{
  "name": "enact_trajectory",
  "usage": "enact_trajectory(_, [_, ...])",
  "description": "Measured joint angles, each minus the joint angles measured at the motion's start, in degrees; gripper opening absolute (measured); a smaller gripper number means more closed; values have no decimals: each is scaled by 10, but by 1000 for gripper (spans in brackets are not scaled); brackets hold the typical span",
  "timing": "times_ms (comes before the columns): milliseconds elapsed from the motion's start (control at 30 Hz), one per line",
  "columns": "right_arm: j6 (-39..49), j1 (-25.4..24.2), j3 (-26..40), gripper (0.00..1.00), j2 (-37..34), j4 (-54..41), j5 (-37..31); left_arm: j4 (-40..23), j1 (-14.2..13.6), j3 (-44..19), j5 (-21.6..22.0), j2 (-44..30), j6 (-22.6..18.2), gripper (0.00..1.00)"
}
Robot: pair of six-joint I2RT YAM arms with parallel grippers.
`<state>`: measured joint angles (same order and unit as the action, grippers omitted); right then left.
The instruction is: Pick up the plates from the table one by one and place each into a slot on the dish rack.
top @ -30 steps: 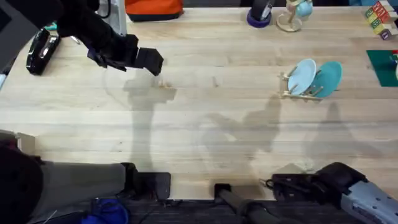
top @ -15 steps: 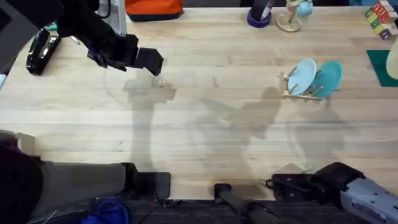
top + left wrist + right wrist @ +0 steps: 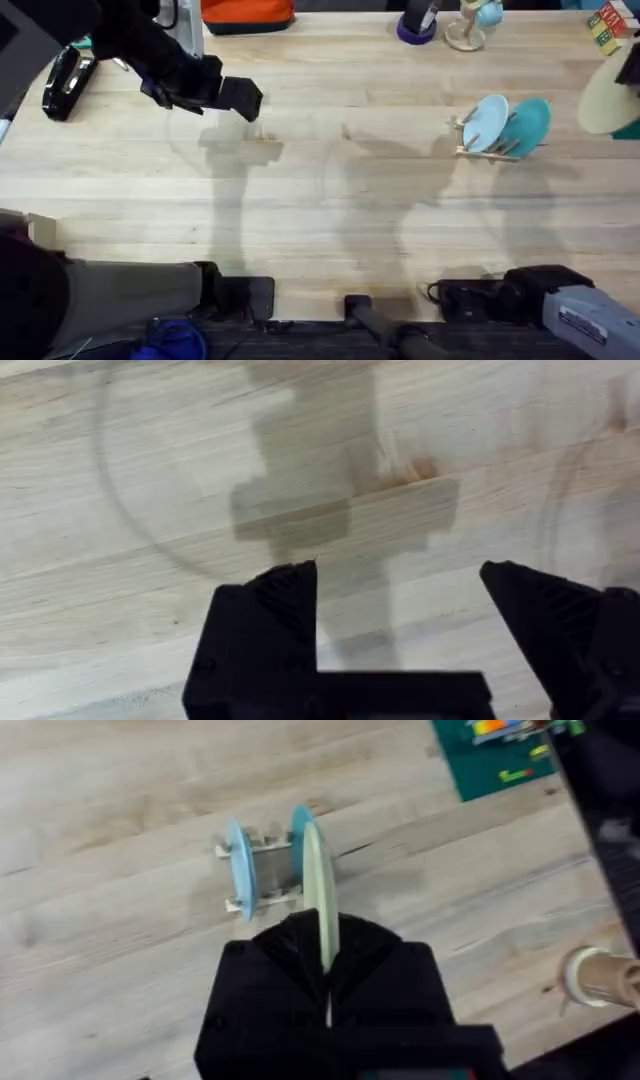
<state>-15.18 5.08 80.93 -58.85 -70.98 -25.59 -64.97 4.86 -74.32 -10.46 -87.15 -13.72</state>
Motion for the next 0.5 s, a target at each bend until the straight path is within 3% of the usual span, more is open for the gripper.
enact_trajectory(33, [38, -56, 0, 31, -19, 17, 65, 0, 0, 0, 0, 0, 0, 995])
enact_trajectory(200, [87, -131, 0, 31, -43, 20, 145, 0, 0, 0, 0, 0, 0, 995])
enact_trajectory(333, [114, -163, 0, 32, -55, 20, 193, 0, 0, 0, 0, 0, 0, 995])
enact_trajectory(500, [136, -169, 0, 32, -57, 20, 221, 0, 0, 0, 0, 0, 0, 993])
